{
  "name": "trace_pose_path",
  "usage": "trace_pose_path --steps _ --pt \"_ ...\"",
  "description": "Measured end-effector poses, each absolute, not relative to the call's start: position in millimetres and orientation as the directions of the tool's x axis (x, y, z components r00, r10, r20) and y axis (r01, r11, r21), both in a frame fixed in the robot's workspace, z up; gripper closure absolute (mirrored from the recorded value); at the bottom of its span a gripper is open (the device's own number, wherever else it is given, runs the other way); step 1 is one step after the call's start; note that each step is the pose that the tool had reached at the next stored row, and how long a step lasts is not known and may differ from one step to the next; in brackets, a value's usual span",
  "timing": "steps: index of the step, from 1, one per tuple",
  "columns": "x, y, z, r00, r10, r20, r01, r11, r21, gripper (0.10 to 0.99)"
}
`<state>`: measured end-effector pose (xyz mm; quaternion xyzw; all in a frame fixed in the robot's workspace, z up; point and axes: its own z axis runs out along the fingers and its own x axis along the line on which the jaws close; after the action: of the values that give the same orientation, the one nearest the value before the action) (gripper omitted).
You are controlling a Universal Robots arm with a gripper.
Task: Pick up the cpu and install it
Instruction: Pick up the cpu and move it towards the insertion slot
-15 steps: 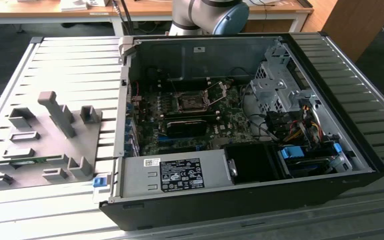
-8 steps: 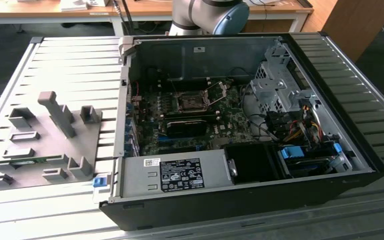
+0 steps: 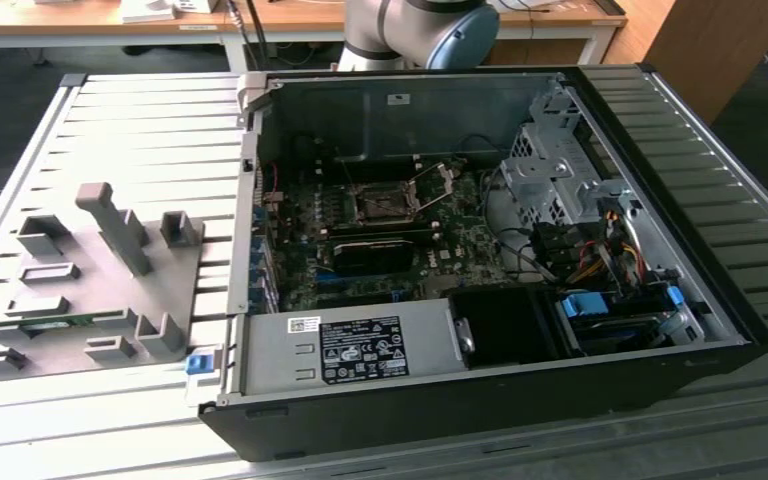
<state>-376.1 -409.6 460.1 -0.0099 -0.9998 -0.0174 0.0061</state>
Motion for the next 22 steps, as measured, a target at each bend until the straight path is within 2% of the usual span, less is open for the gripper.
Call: trace_pose_path --steps 22 --pt "-361.9 -408.1 460.1 -1.000 0.020 0.013 0.020 0.999 0.035 0.553"
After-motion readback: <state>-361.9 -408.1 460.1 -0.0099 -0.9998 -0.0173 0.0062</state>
